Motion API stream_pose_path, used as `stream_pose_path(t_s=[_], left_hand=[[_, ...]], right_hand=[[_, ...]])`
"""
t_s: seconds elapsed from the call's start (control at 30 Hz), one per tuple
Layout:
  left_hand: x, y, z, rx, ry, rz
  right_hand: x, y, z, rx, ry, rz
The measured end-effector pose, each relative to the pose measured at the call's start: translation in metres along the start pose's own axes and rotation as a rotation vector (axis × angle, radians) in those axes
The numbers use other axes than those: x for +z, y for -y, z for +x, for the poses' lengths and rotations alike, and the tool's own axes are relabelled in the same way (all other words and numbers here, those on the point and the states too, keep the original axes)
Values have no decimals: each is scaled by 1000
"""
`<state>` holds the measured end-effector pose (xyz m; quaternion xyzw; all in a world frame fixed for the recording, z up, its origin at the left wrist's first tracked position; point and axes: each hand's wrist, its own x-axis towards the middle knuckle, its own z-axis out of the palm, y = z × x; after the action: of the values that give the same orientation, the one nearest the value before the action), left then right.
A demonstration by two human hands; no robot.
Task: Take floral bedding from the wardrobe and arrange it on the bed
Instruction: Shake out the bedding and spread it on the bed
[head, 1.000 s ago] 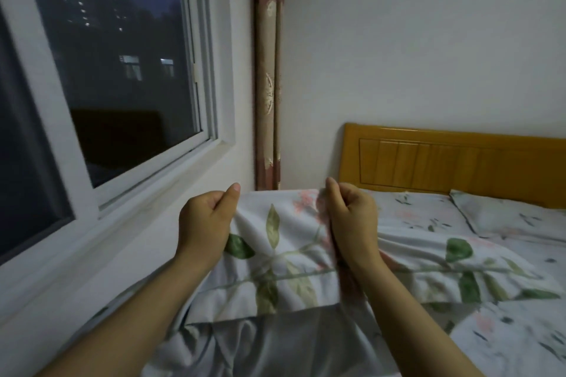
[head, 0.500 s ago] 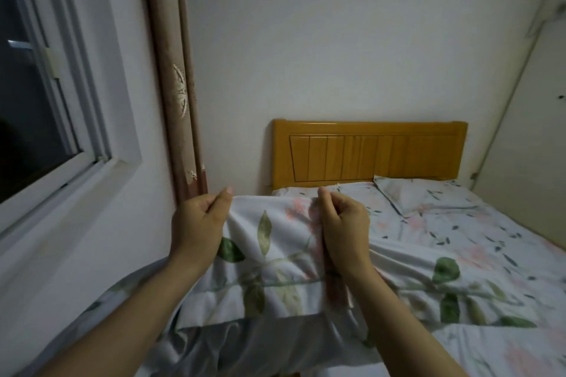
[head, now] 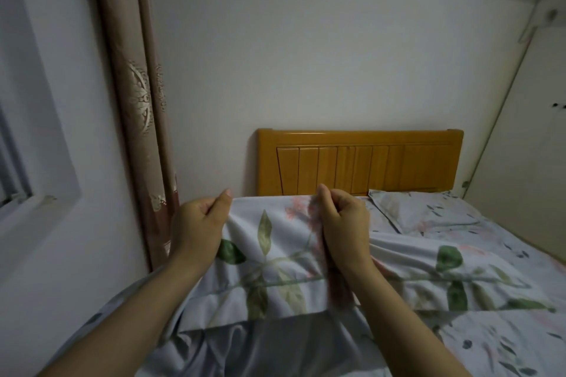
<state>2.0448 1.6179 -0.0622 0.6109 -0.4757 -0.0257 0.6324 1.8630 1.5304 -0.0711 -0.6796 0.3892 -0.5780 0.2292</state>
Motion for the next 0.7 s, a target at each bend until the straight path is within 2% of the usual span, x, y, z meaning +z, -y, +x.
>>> stream_pose_path(t_s=[0.43,0.7], left_hand=[[49,117,212,97,120,-85],[109,188,312,90,197,-134]], right_hand=[[152,-51,138,66,-129,-78],[221,-110,221,72,-198,-141]])
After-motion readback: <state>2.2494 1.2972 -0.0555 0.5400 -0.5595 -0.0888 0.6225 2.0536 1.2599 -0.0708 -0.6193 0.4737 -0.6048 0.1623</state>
